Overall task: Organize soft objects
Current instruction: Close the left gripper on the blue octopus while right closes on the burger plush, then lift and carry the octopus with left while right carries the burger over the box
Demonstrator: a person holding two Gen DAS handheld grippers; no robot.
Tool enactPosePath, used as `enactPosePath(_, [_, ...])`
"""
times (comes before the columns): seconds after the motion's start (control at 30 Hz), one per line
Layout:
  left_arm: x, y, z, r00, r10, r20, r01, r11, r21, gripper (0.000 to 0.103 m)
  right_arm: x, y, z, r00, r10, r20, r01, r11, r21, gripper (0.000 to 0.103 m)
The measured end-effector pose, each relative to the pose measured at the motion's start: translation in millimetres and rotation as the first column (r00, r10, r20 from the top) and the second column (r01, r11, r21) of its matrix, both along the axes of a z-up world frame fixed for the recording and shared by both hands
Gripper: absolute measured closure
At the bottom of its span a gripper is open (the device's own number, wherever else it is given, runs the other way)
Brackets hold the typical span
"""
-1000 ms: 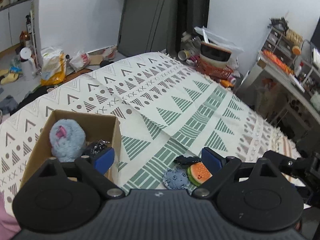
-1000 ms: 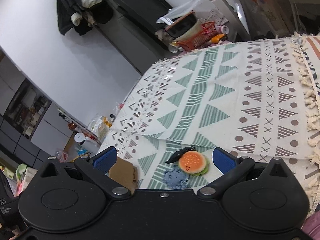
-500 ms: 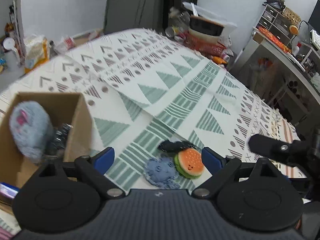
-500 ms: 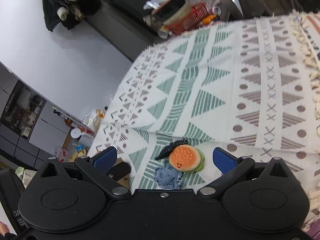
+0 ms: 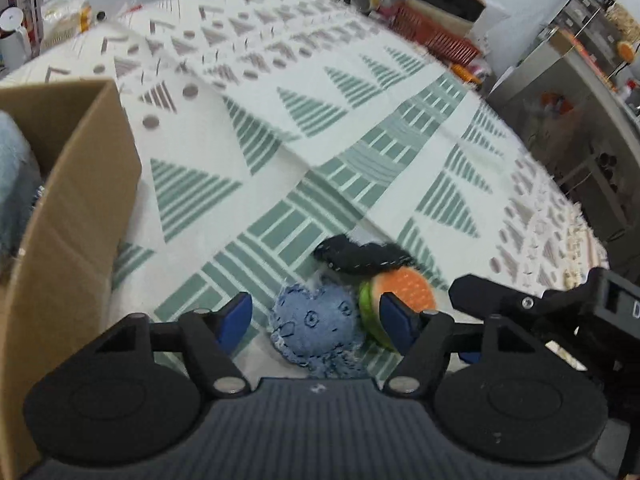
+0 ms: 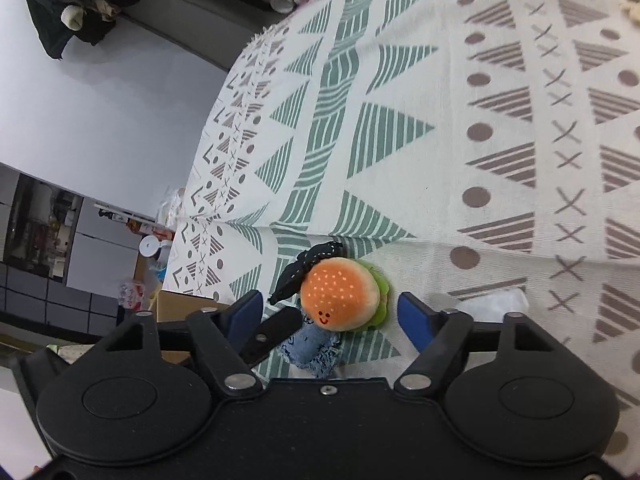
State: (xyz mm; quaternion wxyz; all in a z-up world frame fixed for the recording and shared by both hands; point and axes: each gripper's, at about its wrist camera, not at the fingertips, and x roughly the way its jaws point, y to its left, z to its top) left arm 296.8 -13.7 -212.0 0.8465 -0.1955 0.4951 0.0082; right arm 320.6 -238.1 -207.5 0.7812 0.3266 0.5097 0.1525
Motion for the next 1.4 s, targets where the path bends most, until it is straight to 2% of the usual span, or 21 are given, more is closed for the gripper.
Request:
enactPosePath(0.2, [8,6,-15,0.999,0.017,-0.036,-0.018,0.999,-0.028,0.043,13,5,-16,1.0,-0.017,-0.022,0.017,1.0,0.006,0.036])
enactPosePath(0.27, [8,7,-15,0.999,0.015,-0.032,-0.016,0.999,-0.034,0.056,14,9,-16,1.0,-0.009,-0.011,0.009,1.0,-0.023,0.036])
enactPosePath(0.33, [7,9,-16,0.999,0.014,-0.034,-0.016,0.998,-0.056,0.064,15,13,-17,1.0,-0.001,-0.009,0.001,0.999,-0.037,0.042])
enactPosePath(0.4, [6,9,-16,0.999,0.017,-0.028,-0.019,0.998,-0.066,0.069,17,18,-19,1.0,0.009,-0.016,-0.009,0.999,-0.046,0.057])
enactPosePath(0.5, [1,11,-13,1.0,0.022,-0.018,-0.023,0.997,-0.069,0.078,14,21,-25,0.999,0.017,-0.036,-0.019,0.998,-0.056,0.07])
enactPosePath(0.6, [-5,13,-6,1.0,0.026,-0.002,-0.026,0.997,-0.072,0.086,8,18,-19,1.0,0.016,-0.022,-0.018,0.998,-0.065,0.077])
enactPosePath(0.73, [-14,15,6,0.999,0.027,0.026,-0.026,0.997,-0.069,0.093,-1,18,-11,1.0,0.021,-0.002,-0.021,0.997,-0.077,0.081])
enactPosePath(1.17, [-51,26,40,0.993,0.054,0.104,-0.046,0.996,-0.077,0.096,-35,4,13,0.999,-0.031,0.031,0.033,0.997,-0.069,0.082])
enactPosePath(1.4, [-68,43,66,0.985,0.084,0.149,-0.073,0.994,-0.078,0.095,-50,-6,35,0.994,-0.071,0.084,0.074,0.997,-0.036,0.082])
